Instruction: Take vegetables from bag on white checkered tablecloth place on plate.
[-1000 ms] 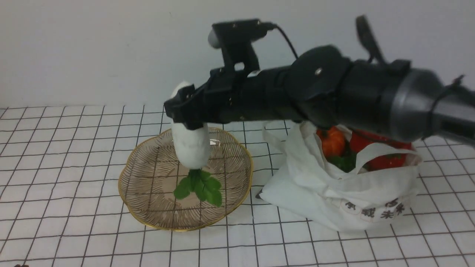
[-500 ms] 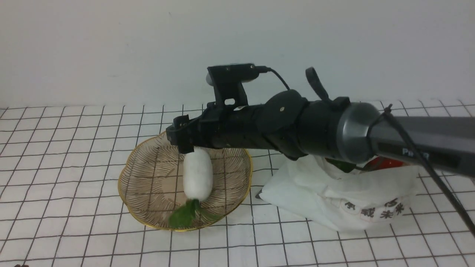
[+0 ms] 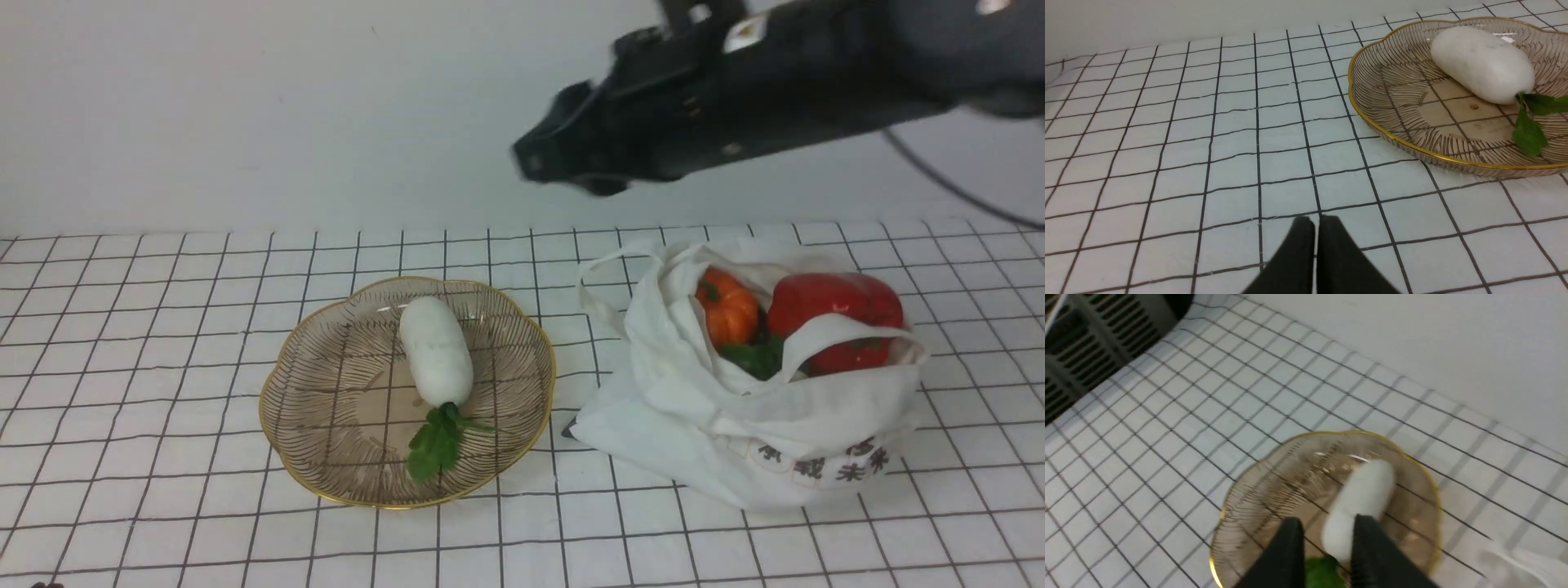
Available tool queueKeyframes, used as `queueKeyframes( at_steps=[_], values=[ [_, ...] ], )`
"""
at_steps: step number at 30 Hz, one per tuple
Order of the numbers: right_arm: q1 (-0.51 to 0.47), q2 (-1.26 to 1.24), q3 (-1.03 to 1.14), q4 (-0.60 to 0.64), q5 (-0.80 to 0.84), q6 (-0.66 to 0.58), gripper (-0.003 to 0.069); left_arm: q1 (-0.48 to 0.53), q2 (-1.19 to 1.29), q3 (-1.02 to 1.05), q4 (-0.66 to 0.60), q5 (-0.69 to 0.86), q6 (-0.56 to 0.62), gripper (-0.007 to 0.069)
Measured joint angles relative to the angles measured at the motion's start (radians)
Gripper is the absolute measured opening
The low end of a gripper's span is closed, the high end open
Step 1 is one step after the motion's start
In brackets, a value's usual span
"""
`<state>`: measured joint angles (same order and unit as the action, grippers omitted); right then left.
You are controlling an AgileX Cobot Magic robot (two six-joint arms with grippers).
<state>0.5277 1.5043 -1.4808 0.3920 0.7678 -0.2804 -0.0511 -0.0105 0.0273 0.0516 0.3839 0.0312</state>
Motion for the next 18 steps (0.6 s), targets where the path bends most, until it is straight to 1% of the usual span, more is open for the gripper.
queueKeyframes(
  at_steps=[2,3,5,6,9,12,15,16,18],
  values=[
    [-0.037,-0.143,0.000,-0.177,0.112,0.142,0.0010,0.000,0.000,0.000,0.000,0.000,0.000,-0.0008],
    [-0.045,-0.195,0.000,-0.231,0.138,0.177,0.0003,0.000,0.000,0.000,0.000,0.000,0.000,-0.0008],
    [-0.050,-0.247,0.000,-0.283,0.178,0.210,-0.0003,0.000,0.000,0.000,0.000,0.000,0.000,-0.0008],
    [-0.053,-0.360,0.006,-0.372,0.222,0.267,-0.0010,0.000,0.000,0.000,0.000,0.000,0.000,-0.0008],
    [-0.053,-0.576,0.066,-0.466,0.241,0.345,-0.0013,0.000,0.000,0.000,0.000,0.000,0.000,-0.0008],
    [-0.053,-0.827,0.203,-0.495,0.194,0.391,-0.0013,0.000,0.000,0.000,0.000,0.000,0.000,-0.0008],
    [-0.053,-1.090,0.460,-0.496,0.058,0.428,-0.0013,0.000,0.000,0.000,0.000,0.000,0.000,-0.0008],
    [-0.053,-1.104,0.475,-0.496,0.040,0.430,-0.0013,0.000,0.000,0.000,0.000,0.000,0.000,-0.0008],
    [-0.053,-1.259,0.632,-0.496,-0.049,0.480,-0.0013,0.000,0.000,0.000,0.000,0.000,0.000,-0.0008]
  ],
)
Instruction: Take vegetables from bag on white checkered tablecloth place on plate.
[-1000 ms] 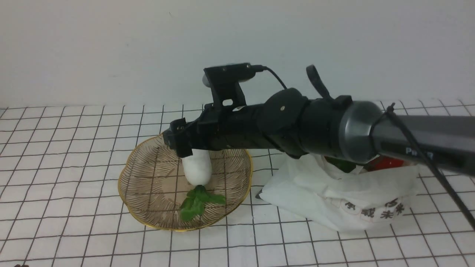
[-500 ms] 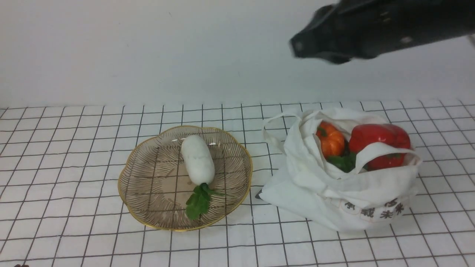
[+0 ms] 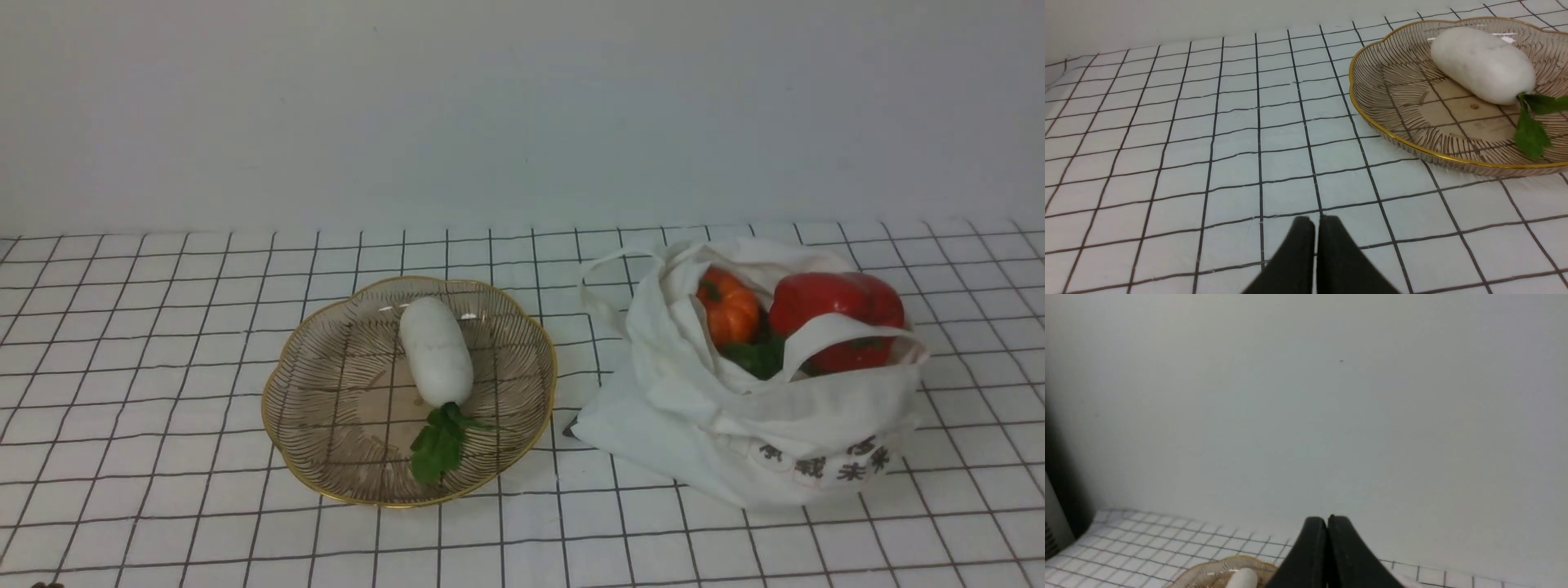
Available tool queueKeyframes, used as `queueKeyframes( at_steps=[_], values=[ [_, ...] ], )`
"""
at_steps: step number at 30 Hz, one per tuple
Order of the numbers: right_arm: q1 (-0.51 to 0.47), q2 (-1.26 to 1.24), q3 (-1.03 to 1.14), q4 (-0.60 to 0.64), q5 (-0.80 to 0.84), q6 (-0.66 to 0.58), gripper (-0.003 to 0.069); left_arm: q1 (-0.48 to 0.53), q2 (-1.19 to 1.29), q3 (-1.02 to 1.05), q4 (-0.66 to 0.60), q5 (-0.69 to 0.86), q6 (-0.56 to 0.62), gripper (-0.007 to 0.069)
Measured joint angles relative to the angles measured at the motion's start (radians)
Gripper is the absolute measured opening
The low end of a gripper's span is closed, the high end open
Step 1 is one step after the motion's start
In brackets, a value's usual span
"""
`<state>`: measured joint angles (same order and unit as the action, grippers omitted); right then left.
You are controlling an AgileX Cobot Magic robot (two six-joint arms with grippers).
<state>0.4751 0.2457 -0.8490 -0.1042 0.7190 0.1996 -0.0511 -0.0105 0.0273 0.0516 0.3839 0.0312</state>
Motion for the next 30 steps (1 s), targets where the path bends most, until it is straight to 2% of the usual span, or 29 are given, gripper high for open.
queueKeyframes(
  at_steps=[2,4,8,12,19,25,28,30],
  values=[
    [0.000,-0.068,0.090,0.000,-0.044,0.038,-0.0013,0.000,0.000,0.000,0.000,0.000,0.000,-0.0008],
    [0.000,-0.194,0.237,-0.006,-0.165,0.106,-0.0013,0.000,0.000,0.000,0.000,0.000,0.000,-0.0008],
    [0.000,-0.258,0.385,-0.027,-0.337,0.129,-0.0013,0.000,0.000,0.000,0.000,0.000,0.000,-0.0008],
    [0.000,-0.261,0.491,0.012,-0.471,0.162,-0.0013,0.000,0.000,0.000,0.000,0.000,0.000,-0.0008],
    [0.000,-0.261,0.529,0.045,-0.485,0.183,-0.0013,0.000,0.000,0.000,0.000,0.000,0.000,-0.0008],
    [0.000,-0.261,0.530,0.015,-0.487,0.180,-0.0013,0.000,0.000,0.000,0.000,0.000,0.000,-0.0008],
    [0.000,-0.261,0.530,-0.001,-0.488,0.161,-0.0013,0.000,0.000,0.000,0.000,0.000,0.000,-0.0008],
    [0.000,-0.261,0.530,0.016,-0.499,0.106,-0.0014,0.000,0.000,0.000,0.000,0.000,0.000,-0.0008]
  ],
)
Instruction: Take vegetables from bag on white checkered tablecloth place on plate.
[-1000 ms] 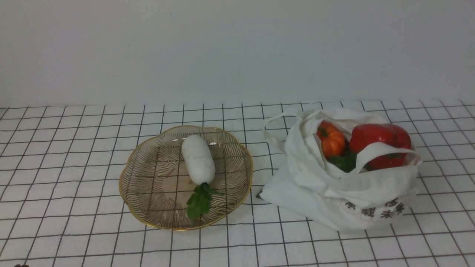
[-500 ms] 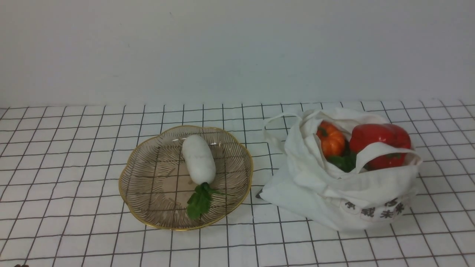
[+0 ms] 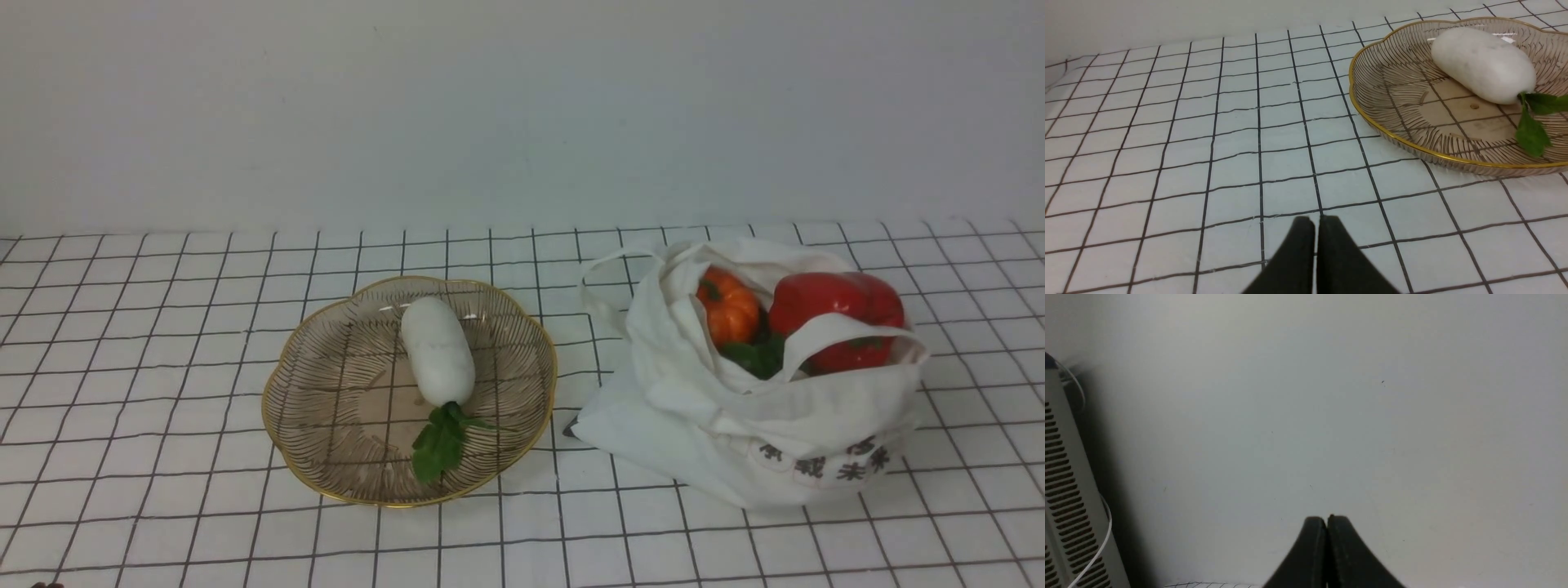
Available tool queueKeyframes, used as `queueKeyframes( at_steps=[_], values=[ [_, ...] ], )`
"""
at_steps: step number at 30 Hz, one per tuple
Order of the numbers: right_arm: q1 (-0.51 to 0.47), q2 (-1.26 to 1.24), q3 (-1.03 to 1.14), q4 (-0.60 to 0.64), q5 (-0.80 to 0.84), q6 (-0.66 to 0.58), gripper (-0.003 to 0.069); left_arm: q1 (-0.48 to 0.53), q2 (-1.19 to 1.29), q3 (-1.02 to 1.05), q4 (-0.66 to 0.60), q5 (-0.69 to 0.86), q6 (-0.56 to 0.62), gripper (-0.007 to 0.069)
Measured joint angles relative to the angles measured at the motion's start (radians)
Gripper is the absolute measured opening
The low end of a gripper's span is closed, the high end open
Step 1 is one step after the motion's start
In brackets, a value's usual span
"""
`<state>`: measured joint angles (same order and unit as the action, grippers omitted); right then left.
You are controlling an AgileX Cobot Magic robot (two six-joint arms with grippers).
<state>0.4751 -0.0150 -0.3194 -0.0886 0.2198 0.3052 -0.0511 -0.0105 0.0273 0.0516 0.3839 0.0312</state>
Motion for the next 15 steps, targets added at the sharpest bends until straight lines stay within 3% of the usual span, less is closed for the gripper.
queueKeyframes(
  at_steps=[6,11,15],
  values=[
    [0.000,0.000,0.000,0.201,-0.014,-0.305,-0.0014,0.000,0.000,0.000,0.000,0.000,0.000,-0.0008],
    [0.000,0.000,0.000,0.244,0.007,-0.398,-0.0014,0.000,0.000,0.000,0.000,0.000,0.000,-0.0008],
    [-0.026,0.000,0.012,0.194,0.085,-0.413,-0.0014,0.000,0.000,0.000,0.000,0.000,0.000,-0.0008]
  ],
)
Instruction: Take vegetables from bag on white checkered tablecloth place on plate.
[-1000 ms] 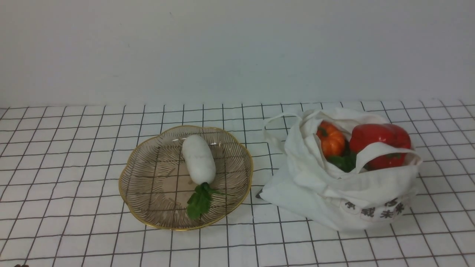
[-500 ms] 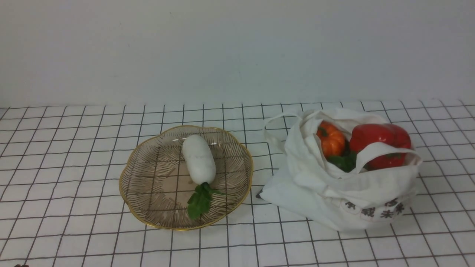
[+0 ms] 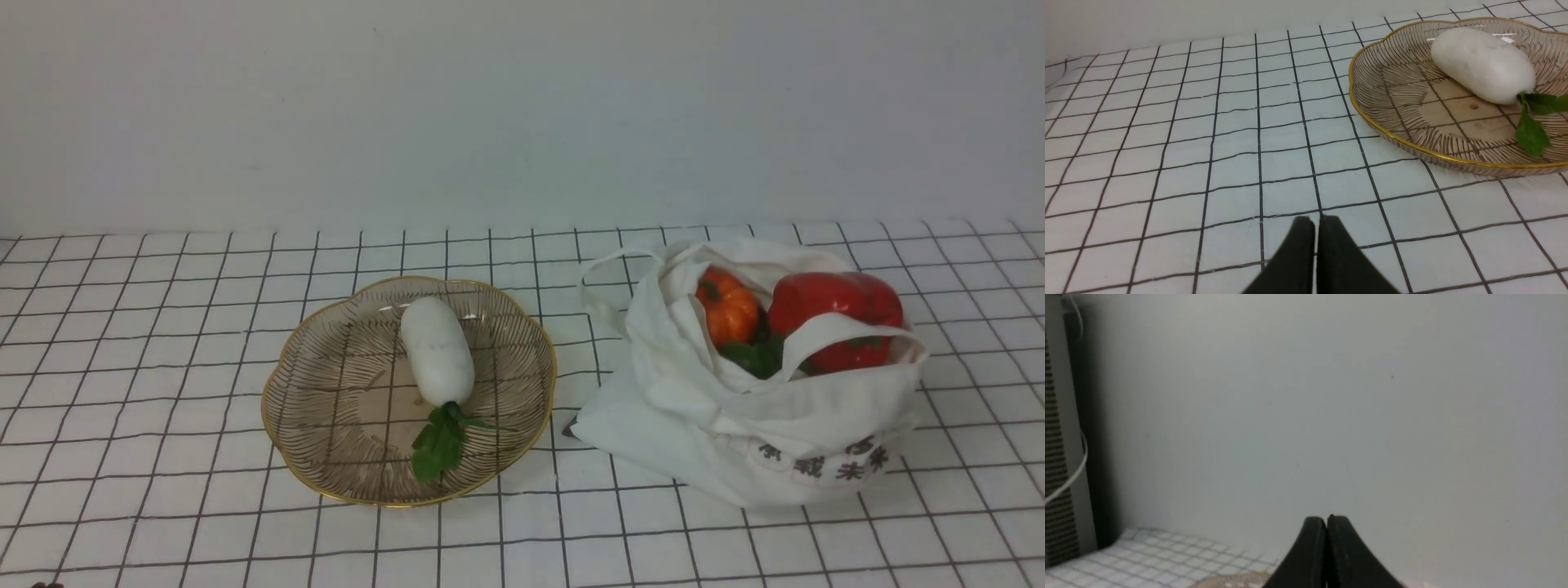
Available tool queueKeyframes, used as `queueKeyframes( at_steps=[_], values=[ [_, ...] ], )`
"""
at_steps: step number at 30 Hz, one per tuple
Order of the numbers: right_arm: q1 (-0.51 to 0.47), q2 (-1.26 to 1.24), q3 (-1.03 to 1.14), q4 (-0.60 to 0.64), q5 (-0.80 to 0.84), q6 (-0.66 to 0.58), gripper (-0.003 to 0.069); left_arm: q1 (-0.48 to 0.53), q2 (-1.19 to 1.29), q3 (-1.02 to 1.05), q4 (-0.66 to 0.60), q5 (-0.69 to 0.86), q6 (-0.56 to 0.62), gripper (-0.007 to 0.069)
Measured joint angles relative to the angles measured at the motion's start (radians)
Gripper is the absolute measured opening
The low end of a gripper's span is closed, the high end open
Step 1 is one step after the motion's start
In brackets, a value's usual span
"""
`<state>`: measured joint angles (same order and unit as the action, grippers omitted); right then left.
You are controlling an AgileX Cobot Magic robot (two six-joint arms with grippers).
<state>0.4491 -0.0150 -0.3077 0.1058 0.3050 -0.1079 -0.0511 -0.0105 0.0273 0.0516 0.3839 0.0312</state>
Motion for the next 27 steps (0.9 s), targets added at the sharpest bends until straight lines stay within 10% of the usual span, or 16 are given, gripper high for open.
queueKeyframes(
  at_steps=[13,27],
  values=[
    [-0.367,0.001,0.326,-0.106,0.095,0.001,-0.0014,0.000,0.000,0.000,0.000,0.001,0.000,-0.0008],
    [-0.412,0.001,0.326,-0.112,0.093,0.021,-0.0014,0.000,0.000,0.000,0.000,0.001,0.000,-0.0008]
  ],
)
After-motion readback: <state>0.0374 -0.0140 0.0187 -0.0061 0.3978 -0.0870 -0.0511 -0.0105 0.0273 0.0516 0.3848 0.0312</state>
